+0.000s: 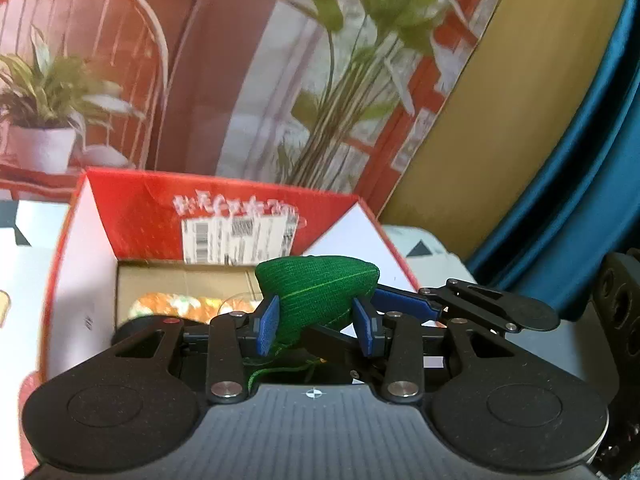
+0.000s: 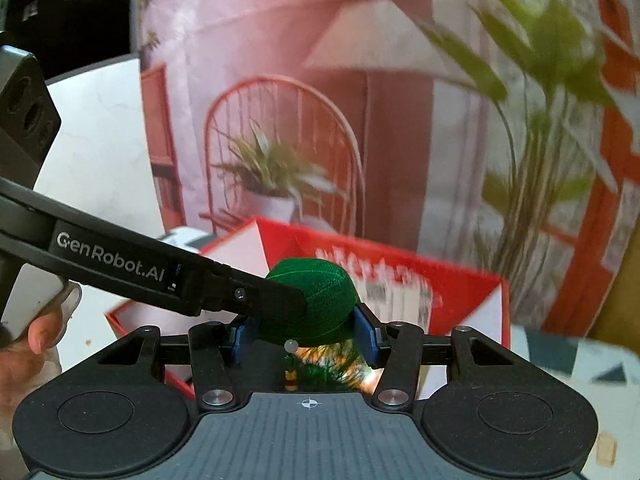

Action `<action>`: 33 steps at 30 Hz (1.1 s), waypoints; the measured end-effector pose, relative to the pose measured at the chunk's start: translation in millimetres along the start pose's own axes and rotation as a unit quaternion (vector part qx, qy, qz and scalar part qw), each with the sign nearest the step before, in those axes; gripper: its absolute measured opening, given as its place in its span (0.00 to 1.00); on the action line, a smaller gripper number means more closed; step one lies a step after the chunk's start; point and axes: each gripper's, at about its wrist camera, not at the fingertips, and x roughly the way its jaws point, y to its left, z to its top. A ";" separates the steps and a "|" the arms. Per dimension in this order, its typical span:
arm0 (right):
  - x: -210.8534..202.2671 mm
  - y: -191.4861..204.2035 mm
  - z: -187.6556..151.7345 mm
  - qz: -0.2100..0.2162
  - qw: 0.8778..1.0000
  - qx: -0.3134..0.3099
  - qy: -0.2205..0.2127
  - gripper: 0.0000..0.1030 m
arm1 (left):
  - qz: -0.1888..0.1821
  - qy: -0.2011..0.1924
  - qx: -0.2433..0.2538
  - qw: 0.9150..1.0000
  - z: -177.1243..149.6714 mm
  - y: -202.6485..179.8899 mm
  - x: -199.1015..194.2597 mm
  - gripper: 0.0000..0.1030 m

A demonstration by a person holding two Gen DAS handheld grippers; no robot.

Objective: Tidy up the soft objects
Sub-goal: 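Lower the green pouch into the red box and open both tools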

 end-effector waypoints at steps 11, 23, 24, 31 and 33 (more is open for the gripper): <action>-2.6 -10.2 -19.0 -0.055 0.998 0.030 0.008 0.52 | -0.005 0.005 0.022 1.000 0.5 -24.0 12.3 0.41; -46.9 16.0 -33.6 -0.052 0.998 0.033 -0.028 0.52 | 0.056 -0.020 0.040 0.997 -27.5 -10.5 -63.5 0.42; -51.4 20.4 -36.0 -0.051 0.998 0.031 -0.031 0.52 | 0.062 -0.021 0.040 0.997 -31.7 -9.7 -71.4 0.42; -76.6 45.7 -64.3 -0.043 0.998 0.031 -0.031 0.52 | 0.079 -0.022 0.016 0.996 -70.4 -2.7 -109.0 0.42; -80.5 51.4 -73.0 -0.040 0.998 0.030 -0.023 0.52 | 0.083 -0.013 0.007 0.996 -83.1 -0.1 -112.5 0.42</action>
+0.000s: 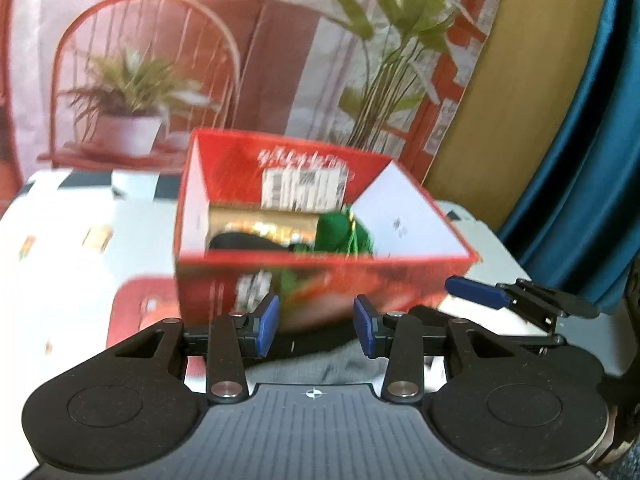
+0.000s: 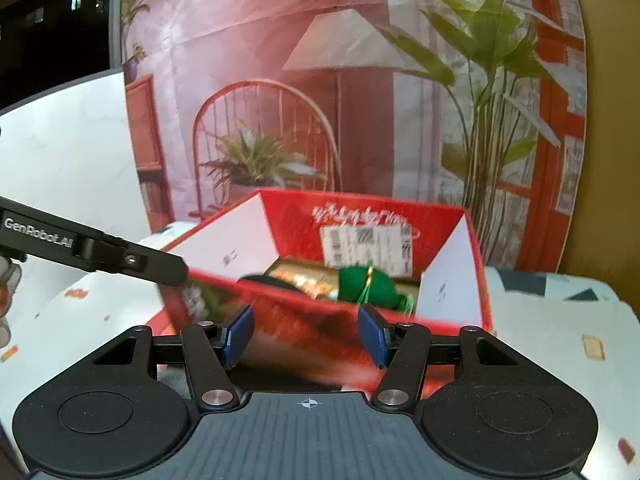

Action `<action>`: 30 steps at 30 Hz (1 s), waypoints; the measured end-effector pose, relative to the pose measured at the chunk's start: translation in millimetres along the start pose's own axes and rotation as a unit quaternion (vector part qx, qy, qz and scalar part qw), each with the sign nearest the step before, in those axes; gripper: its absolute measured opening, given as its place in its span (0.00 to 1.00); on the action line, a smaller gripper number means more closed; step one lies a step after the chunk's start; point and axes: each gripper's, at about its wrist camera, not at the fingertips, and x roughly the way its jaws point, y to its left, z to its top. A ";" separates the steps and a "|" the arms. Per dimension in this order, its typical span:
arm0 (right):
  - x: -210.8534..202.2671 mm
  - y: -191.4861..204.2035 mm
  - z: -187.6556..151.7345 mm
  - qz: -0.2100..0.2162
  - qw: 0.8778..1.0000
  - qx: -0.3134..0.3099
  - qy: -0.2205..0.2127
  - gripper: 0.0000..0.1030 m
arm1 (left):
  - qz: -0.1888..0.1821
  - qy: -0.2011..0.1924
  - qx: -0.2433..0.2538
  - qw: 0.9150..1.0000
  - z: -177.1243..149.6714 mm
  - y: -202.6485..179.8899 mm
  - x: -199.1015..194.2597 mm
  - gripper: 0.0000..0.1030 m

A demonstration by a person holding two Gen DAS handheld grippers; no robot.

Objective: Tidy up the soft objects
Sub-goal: 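Lower the green pouch into the red box and open both tools, then move both tools to the blue cotton-pad packet and close on it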

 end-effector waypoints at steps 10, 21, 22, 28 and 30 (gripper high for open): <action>-12.9 3.1 -35.1 -0.002 0.999 0.028 0.037 0.52 | -0.006 0.044 -0.030 0.999 -56.1 3.3 -2.7 0.42; -21.6 10.4 -68.7 0.004 0.996 0.061 0.063 0.53 | -0.021 0.090 -0.074 0.993 -93.5 12.1 12.4 0.42; -21.5 10.1 -73.0 0.002 0.995 0.064 0.070 0.53 | -0.023 0.090 -0.077 0.993 -95.6 12.8 12.8 0.42; -19.7 5.9 -92.3 0.003 0.991 0.095 0.095 0.53 | -0.028 0.095 -0.078 0.992 -103.2 9.0 17.4 0.42; -16.8 4.9 -97.1 0.005 0.989 0.106 0.104 0.54 | -0.030 0.101 -0.078 0.991 -103.7 9.0 19.1 0.42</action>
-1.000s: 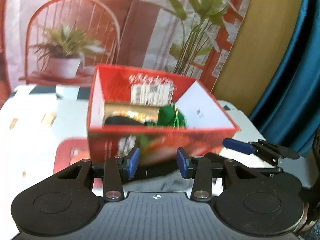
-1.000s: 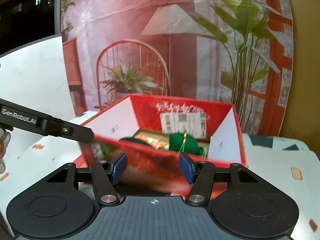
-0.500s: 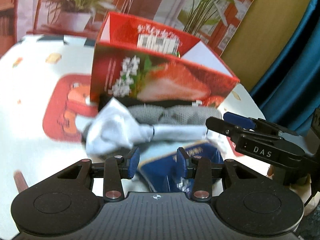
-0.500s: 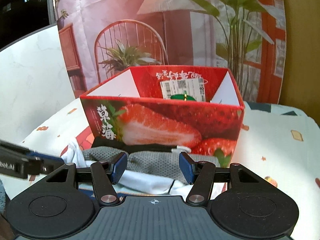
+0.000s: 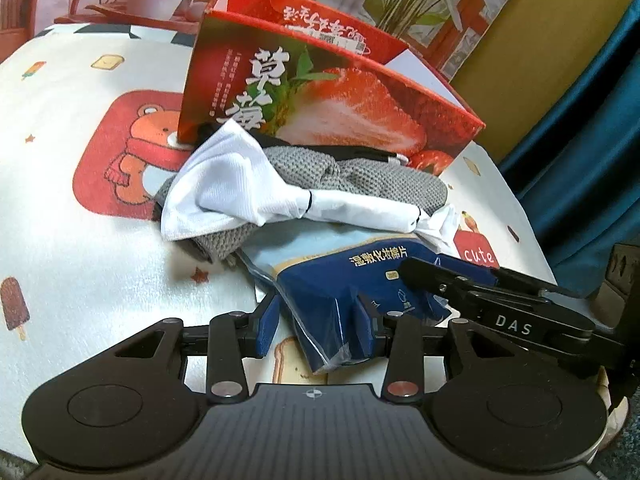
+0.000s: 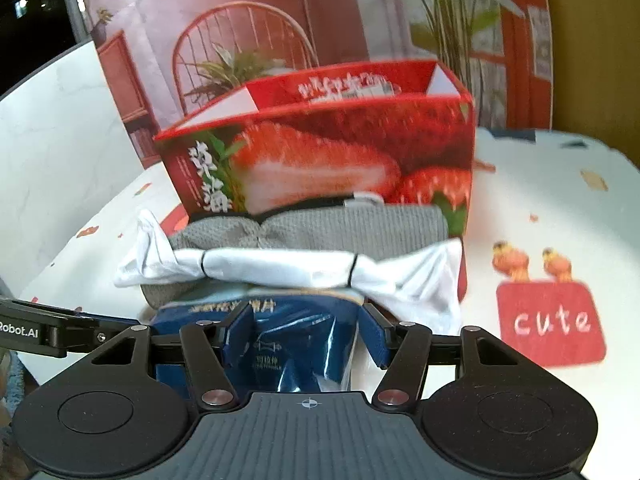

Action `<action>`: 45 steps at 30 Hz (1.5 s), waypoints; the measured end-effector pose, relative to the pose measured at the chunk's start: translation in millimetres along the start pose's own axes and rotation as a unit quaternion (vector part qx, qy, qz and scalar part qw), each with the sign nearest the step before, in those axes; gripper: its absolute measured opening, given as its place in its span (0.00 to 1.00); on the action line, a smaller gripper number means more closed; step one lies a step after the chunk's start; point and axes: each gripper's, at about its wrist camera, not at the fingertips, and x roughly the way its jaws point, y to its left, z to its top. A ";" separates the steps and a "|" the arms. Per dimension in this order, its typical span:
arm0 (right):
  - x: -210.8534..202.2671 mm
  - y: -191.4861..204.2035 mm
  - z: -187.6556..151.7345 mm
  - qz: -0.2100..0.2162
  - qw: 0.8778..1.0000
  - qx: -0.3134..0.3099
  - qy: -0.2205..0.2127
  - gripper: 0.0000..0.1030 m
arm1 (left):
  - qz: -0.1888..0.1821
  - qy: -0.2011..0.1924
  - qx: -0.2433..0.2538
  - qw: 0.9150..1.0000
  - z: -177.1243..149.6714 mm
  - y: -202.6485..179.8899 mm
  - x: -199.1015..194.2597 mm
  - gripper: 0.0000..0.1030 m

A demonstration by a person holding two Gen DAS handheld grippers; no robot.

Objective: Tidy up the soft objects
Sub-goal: 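Move both tools to the blue cotton-pad packet and close on it, then lift the blue packet with both tools over the red box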

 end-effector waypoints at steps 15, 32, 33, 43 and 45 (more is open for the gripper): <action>6.7 -8.5 -9.2 0.026 0.999 0.041 0.024 0.54 | -0.009 0.009 -0.001 1.000 -8.3 -1.4 8.6 0.42; 16.7 -5.8 -10.9 0.040 0.998 0.034 0.043 0.55 | -0.018 0.012 -0.021 1.000 -10.5 5.2 16.4 0.44; 16.5 -5.0 -10.4 0.042 0.998 0.032 0.042 0.54 | -0.017 0.009 -0.019 1.000 -10.5 4.2 15.1 0.44; 6.1 6.2 0.1 0.065 0.997 0.036 0.023 0.50 | -0.016 -0.022 0.014 1.000 6.5 -3.2 -14.3 0.44; 0.6 5.9 4.3 0.071 0.997 0.043 0.011 0.50 | -0.016 -0.038 0.032 0.999 9.7 -10.5 -23.2 0.44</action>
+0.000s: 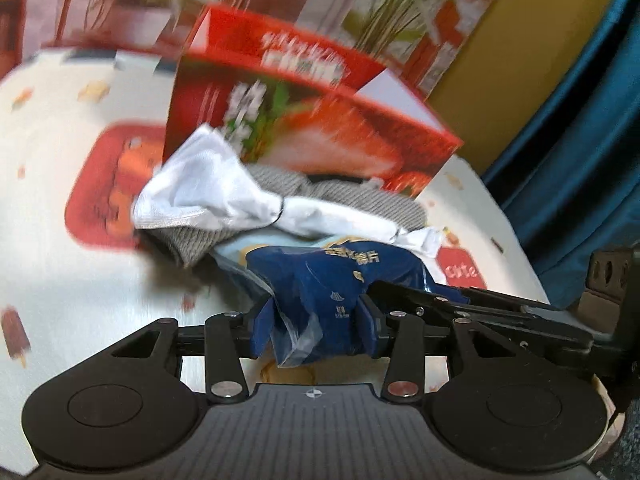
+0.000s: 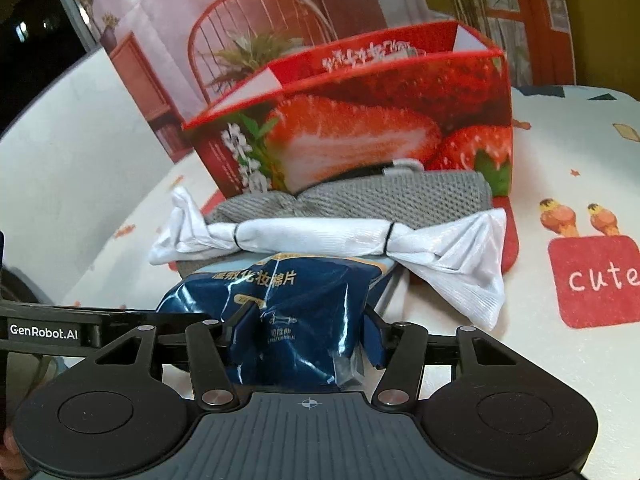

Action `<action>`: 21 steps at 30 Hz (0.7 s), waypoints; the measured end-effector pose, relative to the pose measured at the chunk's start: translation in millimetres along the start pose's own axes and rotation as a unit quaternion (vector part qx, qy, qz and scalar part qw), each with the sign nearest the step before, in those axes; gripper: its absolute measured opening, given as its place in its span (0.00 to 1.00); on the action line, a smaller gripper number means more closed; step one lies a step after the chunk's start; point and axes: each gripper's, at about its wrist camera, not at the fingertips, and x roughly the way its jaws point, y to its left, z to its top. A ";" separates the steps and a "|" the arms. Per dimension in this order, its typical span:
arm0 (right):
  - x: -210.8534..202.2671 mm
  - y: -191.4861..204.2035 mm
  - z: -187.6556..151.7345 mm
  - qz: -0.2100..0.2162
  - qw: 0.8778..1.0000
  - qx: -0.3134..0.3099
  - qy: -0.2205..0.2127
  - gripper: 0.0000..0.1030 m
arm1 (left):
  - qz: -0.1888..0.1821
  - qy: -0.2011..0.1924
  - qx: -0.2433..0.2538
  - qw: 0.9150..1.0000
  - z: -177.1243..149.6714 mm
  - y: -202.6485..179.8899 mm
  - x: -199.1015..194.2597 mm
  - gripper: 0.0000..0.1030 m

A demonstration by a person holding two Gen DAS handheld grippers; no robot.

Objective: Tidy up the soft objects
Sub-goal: 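Lift the blue packet with both tools over the red box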

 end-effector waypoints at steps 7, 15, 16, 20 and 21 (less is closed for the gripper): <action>-22.8 4.2 11.2 0.021 0.999 -0.004 -0.040 0.50 | 0.003 -0.043 0.027 0.999 3.1 -19.8 -23.5 0.45; -47.6 21.7 15.4 0.032 0.996 -0.033 -0.083 0.50 | -0.003 -0.090 0.042 0.995 4.0 -31.4 -50.0 0.45; -51.3 24.2 16.8 0.032 0.995 -0.038 -0.090 0.50 | -0.011 -0.098 0.039 0.994 4.1 -31.5 -53.3 0.45; -65.2 31.7 21.3 0.031 0.991 -0.058 -0.118 0.50 | -0.028 -0.118 0.030 0.992 3.9 -31.8 -63.1 0.45; -68.5 34.1 21.6 0.029 0.989 -0.066 -0.125 0.50 | -0.029 -0.122 0.032 0.992 3.7 -32.9 -65.1 0.45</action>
